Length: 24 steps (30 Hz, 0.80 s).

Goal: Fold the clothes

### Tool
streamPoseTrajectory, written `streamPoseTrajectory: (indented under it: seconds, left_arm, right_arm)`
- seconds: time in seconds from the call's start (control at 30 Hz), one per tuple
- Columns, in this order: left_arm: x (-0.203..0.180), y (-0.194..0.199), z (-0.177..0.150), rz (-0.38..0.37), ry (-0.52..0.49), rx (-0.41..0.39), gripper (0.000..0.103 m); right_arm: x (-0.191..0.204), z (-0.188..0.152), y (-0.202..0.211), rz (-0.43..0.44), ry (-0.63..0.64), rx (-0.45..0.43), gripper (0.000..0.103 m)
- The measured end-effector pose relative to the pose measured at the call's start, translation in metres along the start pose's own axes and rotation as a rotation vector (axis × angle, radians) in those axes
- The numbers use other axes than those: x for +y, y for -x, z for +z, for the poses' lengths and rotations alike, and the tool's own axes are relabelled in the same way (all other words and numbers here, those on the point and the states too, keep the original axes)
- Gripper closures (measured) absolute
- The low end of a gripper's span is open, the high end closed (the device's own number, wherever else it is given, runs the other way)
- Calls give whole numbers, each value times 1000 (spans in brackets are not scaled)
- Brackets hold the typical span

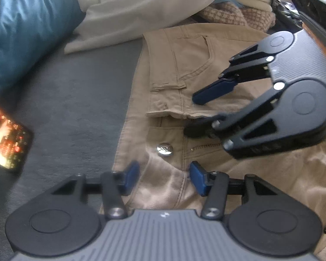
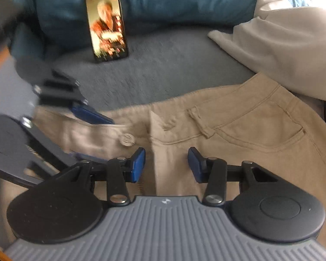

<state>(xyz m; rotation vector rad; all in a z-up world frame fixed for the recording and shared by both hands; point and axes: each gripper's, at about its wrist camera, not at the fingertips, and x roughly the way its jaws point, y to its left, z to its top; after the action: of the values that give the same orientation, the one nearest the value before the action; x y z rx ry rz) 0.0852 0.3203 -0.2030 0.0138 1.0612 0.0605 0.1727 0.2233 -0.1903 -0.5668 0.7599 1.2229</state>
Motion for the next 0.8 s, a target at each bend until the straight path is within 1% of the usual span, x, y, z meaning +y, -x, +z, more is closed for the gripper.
streamPoseTrajectory:
  seconds: [0.03,0.07,0.1,0.13,0.2,0.27,0.37,0.5,0.57,0.7,0.8]
  left_arm:
    - [0,1,0,-1,3,1,51]
    - [0,2,0,3,4,-1,55]
    - [-1,3,0,11,5,-2,59]
    - [-2,4,0,15,9,-4,61]
    - [-4,6,0,10,23,-13,81]
    - [-8,5,0,11,35,-17,86]
    - [-16,6,-3,46,43,-44,91]
    - [-12,14,-5,96,139,-112,95]
    - [-7,18,-5,100,178,-133,95]
    - [-9,24,-5,123,159,-157,95]
    - [-5,29,-3,131,183,-183,96]
  right_arm:
    - [-1,1,1,-9,-7,-10,73]
    - [-1,2,4,-11,-25,-24,84]
    - [-2,3,7,-7,-39,-35,93]
    - [-1,3,8,-5,-45,-45,97]
    - [4,5,7,-20,-34,-45,97]
    - [8,6,2,-46,-23,-34,97]
    - [8,5,-3,-61,-79,-36,98]
    - [2,4,4,-41,-196,-92,99]
    - [3,5,10,-31,-219,-126,99]
    - [5,7,13,-22,-225,-154,99]
    - [5,9,16,-8,-256,-178,99]
